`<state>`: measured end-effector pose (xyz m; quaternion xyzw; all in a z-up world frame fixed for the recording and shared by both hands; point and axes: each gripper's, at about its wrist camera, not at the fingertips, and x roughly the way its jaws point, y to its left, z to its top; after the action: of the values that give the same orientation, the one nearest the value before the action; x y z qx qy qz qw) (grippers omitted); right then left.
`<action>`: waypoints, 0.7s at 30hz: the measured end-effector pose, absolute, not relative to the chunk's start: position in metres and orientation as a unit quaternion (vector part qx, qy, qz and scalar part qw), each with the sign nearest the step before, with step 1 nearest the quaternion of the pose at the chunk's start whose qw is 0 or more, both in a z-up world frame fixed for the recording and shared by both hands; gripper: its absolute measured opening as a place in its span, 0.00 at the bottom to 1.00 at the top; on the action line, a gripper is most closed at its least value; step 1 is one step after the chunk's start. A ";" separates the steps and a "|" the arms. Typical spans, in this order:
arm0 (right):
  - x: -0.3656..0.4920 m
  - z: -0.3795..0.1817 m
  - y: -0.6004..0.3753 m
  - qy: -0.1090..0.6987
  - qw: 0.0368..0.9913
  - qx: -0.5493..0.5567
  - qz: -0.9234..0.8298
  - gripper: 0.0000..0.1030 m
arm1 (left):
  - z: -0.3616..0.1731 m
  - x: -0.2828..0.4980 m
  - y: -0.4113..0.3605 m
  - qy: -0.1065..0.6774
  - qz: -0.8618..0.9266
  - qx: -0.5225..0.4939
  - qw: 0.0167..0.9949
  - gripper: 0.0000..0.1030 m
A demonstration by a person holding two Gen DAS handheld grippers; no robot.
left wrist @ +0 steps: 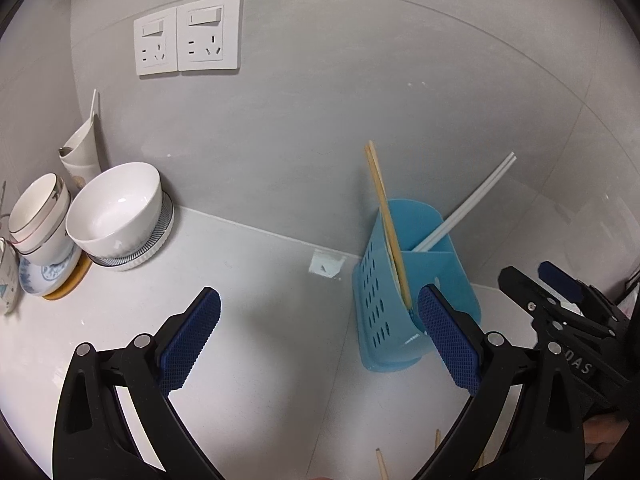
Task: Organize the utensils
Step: 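Move both open tools back over the remaining chopsticks on the table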
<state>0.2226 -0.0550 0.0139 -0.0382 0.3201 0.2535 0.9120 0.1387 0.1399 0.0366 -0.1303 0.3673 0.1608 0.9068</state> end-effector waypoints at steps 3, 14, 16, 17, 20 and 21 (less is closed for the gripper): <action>0.215 0.013 -0.070 0.328 0.913 -0.040 0.237 0.90 | 0.037 0.134 0.132 0.371 0.153 -0.131 0.906 0.94; 0.183 -0.013 -0.131 0.370 0.910 -0.045 0.182 0.92 | 0.011 0.115 0.091 0.428 0.131 -0.121 0.886 0.94; 0.176 -0.021 -0.144 0.380 0.908 -0.050 0.169 0.92 | 0.004 0.110 0.084 0.440 0.129 -0.121 0.880 0.94; 0.175 -0.025 -0.146 0.385 0.907 -0.051 0.165 0.92 | 0.001 0.107 0.080 0.445 0.126 -0.122 0.878 0.94; 0.166 -0.038 -0.162 0.401 0.902 -0.050 0.153 0.92 | -0.011 0.097 0.070 0.462 0.121 -0.125 0.870 0.94; 0.161 -0.044 -0.168 0.408 0.899 -0.051 0.149 0.92 | -0.015 0.095 0.067 0.468 0.118 -0.127 0.867 0.94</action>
<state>0.1611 -0.1677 -0.0442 -0.0507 0.4084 0.1487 0.8992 0.0947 0.0672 -0.0154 -0.1268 0.4675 0.1183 0.8668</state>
